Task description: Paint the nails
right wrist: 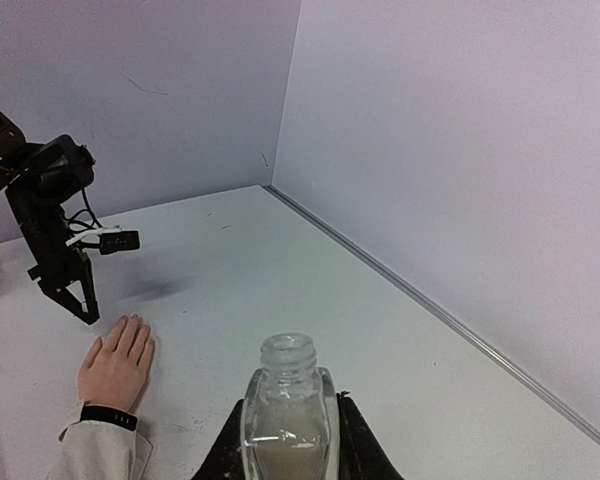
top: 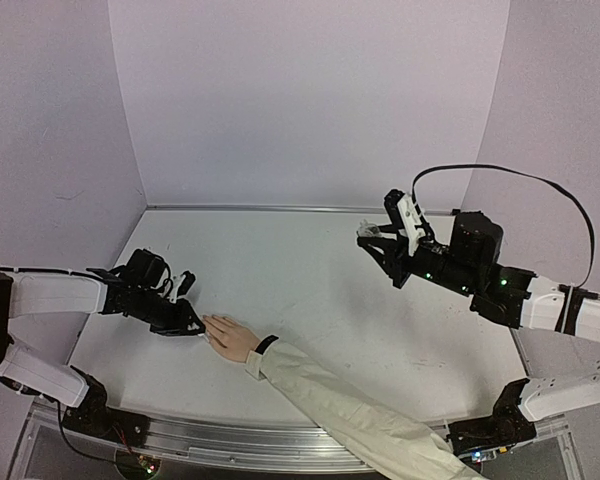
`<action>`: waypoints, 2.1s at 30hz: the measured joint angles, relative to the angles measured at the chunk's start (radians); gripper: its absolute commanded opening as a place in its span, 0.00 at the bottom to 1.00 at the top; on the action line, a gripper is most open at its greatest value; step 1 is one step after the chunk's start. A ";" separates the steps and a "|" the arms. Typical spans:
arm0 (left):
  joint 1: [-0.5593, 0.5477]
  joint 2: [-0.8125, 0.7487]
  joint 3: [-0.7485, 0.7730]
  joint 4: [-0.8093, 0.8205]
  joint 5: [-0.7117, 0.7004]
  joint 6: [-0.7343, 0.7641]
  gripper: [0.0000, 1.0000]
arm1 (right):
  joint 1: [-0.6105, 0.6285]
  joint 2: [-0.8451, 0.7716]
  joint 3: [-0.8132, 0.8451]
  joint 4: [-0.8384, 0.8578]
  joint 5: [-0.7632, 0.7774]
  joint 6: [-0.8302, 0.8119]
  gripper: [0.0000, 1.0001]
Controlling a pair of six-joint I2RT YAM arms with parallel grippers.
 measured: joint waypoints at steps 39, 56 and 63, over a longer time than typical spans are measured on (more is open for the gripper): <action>0.017 0.009 0.002 0.000 0.002 0.000 0.00 | -0.001 0.014 0.000 0.000 -0.005 0.004 0.00; 0.026 0.017 0.003 0.001 0.001 0.000 0.00 | -0.001 0.027 0.000 0.001 -0.009 0.007 0.00; 0.030 0.017 0.006 0.002 0.001 0.000 0.00 | -0.001 0.027 0.000 0.001 -0.010 0.007 0.00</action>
